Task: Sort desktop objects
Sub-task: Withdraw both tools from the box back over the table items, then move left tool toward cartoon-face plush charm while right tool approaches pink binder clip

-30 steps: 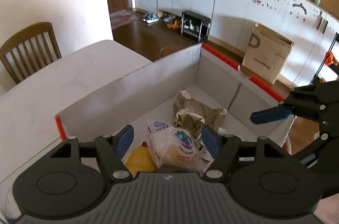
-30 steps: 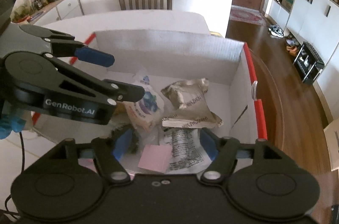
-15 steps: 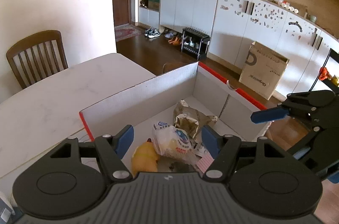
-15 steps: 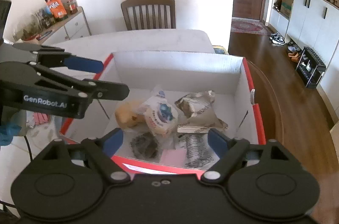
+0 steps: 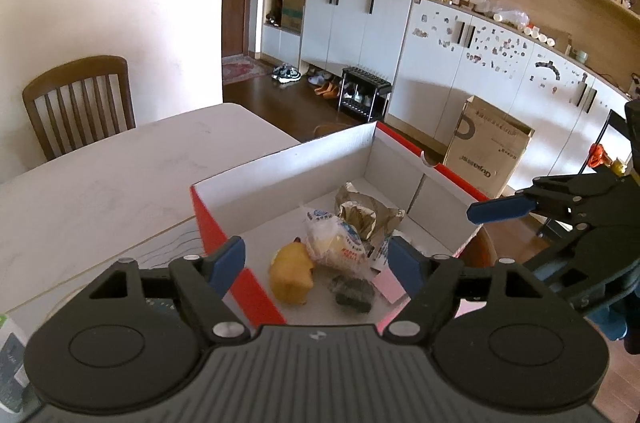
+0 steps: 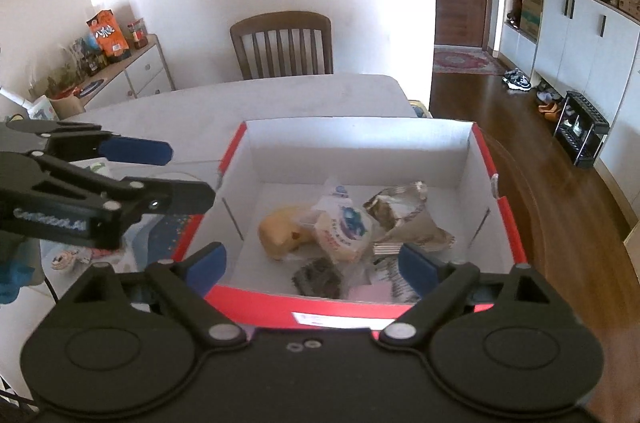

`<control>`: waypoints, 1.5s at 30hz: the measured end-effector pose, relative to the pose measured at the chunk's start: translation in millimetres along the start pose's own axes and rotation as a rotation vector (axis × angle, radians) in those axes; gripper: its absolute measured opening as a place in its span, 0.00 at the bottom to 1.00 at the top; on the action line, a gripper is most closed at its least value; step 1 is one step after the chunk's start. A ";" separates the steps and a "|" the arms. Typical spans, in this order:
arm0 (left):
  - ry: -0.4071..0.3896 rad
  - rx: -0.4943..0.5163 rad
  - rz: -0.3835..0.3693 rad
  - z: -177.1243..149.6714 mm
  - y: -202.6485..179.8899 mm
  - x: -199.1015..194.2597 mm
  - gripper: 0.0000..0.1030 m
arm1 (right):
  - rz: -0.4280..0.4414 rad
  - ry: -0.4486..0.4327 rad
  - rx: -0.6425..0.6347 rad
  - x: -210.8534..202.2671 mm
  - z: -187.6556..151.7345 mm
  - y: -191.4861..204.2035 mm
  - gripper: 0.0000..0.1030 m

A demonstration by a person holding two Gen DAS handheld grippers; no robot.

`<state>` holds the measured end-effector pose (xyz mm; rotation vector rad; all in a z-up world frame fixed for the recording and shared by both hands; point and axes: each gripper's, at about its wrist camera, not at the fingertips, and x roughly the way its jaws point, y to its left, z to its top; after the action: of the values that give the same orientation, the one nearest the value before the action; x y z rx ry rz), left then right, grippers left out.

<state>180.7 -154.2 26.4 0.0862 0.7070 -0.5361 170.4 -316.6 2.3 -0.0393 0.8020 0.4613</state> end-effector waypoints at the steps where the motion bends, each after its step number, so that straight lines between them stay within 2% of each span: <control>1: -0.003 0.001 0.001 -3.1 3.3 -4.5 0.76 | -0.001 -0.003 0.001 -0.7 0.1 3.7 0.91; 11: -0.051 -0.047 0.022 -29.0 35.3 -53.4 0.76 | 0.004 -0.024 -0.006 -4.9 -1.5 49.5 0.91; 19: -0.054 -0.088 0.066 -54.2 66.2 -79.7 0.76 | 0.013 -0.028 -0.032 -1.8 -4.8 94.6 0.91; 29: -0.056 -0.105 0.149 -104.1 114.1 -110.9 0.76 | -0.006 -0.024 -0.040 16.8 -7.9 141.4 0.91; 31: -0.043 -0.115 0.161 -115.6 124.4 -113.9 0.85 | -0.002 -0.020 -0.046 23.5 -8.0 151.2 0.91; 35: -0.021 -0.141 0.170 -139.2 144.4 -117.9 0.90 | 0.001 -0.011 -0.055 38.5 -7.4 169.6 0.91; 37: -0.002 -0.162 0.179 -149.6 154.3 -117.0 1.00 | 0.004 -0.004 -0.056 47.5 -7.2 178.7 0.91; 45: 0.063 -0.225 0.219 -184.6 183.2 -102.1 1.00 | 0.036 0.039 -0.091 85.4 -7.5 214.3 0.91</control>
<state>97.2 95.2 -67.9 -0.0299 0.8039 -0.2429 128.1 -92.5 -33.1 -0.1188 0.8211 0.5318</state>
